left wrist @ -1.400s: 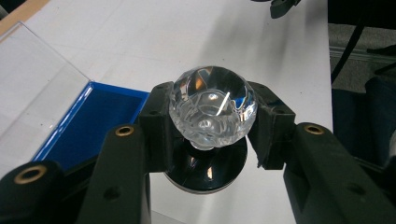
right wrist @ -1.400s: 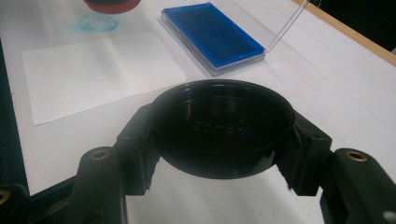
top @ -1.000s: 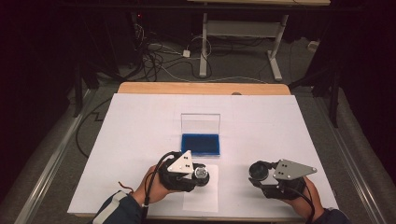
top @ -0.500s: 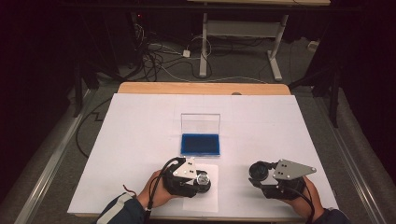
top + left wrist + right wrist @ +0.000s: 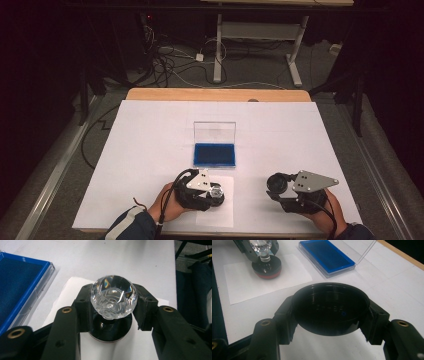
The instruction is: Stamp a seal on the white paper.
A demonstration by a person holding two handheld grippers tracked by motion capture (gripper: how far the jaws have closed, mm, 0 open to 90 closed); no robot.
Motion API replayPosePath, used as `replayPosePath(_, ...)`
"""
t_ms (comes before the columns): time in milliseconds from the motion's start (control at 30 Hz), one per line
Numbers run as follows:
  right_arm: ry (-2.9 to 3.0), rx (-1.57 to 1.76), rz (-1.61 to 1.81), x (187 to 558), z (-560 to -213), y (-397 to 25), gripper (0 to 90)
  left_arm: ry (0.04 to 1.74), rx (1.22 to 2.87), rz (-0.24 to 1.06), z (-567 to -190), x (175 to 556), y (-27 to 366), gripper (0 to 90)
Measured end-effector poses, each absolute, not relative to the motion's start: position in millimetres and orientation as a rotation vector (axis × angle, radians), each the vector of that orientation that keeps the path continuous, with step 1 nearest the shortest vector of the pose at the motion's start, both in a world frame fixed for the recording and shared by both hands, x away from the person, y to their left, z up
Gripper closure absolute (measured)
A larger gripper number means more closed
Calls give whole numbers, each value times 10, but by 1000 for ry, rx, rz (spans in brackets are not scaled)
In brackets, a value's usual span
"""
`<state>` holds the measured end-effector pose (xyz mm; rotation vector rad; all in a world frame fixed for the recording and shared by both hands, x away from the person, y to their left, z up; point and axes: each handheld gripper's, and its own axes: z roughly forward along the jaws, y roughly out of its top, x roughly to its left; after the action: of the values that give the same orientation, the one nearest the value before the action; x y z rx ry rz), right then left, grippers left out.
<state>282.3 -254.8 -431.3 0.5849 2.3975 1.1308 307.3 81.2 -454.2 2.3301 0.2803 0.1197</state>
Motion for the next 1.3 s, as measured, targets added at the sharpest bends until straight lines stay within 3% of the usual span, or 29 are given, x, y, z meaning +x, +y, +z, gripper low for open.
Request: replayPosePath(1300,2401,582,1128,2817,-4317,-2543,390,292,2334,89,-4603,3141,864,542)
